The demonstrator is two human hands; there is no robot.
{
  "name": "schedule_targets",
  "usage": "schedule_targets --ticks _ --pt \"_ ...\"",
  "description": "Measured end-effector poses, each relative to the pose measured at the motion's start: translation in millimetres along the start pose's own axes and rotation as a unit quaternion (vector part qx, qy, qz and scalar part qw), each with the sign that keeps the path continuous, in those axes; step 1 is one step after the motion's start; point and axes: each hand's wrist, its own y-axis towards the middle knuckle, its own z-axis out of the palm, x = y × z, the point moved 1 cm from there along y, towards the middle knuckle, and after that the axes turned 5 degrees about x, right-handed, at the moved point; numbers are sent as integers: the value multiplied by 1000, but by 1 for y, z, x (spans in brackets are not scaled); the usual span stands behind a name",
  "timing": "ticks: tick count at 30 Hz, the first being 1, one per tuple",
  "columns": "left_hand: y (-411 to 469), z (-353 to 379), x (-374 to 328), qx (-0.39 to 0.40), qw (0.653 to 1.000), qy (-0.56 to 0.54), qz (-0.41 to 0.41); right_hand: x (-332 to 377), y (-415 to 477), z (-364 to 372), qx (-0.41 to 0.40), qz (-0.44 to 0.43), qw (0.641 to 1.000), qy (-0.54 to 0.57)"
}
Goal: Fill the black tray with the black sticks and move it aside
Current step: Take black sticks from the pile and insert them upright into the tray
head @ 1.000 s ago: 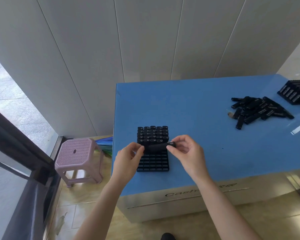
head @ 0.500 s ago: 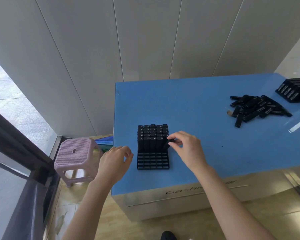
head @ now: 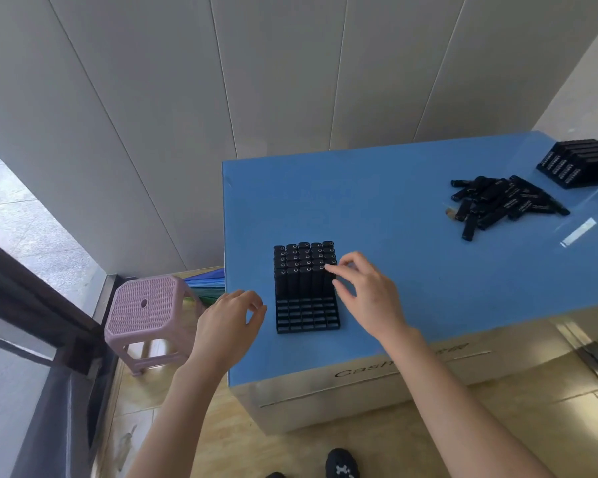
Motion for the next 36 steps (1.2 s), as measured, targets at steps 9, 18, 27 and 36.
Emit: schedule_targets --ticks 9,18,27,36 --pt "-7 18 -52 9 995 -57 81 -22 -55 -28 -14 122 990 62" --pt "-1 68 -168 11 990 -79 120 -120 -99 -107 -28 166 984 61" --pt "6 154 -330 34 989 -114 89 -243 -152 -194 -52 156 985 56" --pt "46 184 -387 11 995 -88 51 -324 -148 -223 -32 179 980 79"
